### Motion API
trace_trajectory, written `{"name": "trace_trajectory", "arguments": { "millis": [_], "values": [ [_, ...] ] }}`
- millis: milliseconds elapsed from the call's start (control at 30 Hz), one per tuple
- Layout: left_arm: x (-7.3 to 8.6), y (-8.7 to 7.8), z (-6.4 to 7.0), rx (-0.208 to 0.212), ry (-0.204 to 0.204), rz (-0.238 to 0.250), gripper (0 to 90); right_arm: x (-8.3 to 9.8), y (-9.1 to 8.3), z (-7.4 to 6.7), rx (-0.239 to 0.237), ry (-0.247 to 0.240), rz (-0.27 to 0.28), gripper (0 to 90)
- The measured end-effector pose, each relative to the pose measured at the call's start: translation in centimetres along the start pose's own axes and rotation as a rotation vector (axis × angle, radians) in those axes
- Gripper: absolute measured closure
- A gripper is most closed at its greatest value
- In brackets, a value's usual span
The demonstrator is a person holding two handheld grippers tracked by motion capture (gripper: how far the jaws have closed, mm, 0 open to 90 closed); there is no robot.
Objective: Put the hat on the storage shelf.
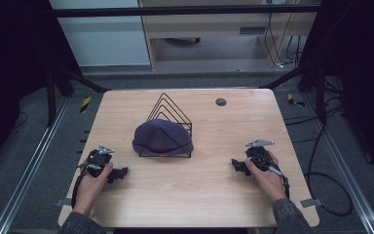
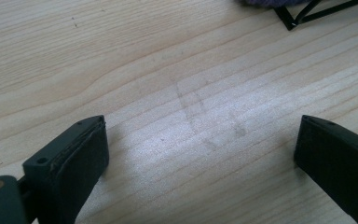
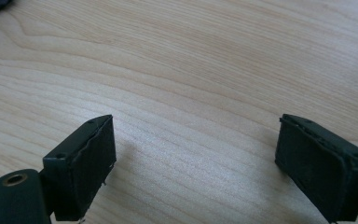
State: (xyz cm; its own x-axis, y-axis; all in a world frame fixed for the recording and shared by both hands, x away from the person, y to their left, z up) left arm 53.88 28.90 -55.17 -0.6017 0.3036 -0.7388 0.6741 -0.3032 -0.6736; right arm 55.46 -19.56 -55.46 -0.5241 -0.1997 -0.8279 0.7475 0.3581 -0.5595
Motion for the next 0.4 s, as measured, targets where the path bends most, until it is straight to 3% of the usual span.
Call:
{"name": "trace_trajectory", "arguments": {
  "millis": [33,267,400],
  "values": [
    [0.01,0.02,-0.02,0.0,0.0,-0.001,1.5,0.19,-0.01,-0.14,0.015,-0.025,0.01,11.8],
    [0.06,-0.01,-0.06,0.003,0.004,-0.007,0.6,0.9,-0.62,-0.94,0.063,-0.007,0.051,11.2],
    [0.07,0.01,-0.09,0.005,0.005,-0.008,0.0,0.93,-0.62,-1.01,0.062,-0.005,0.051,10.6]
  ]
}}
Point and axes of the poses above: each handheld gripper's, and its own axes: y roughly forward along the jaws, x roughly out of its underside, z roughly to its right, the point moved 7 cm from there along y, roughly forward along the jaws, and after that the axes turned 11 degrees about z, right-handed, at the moved point
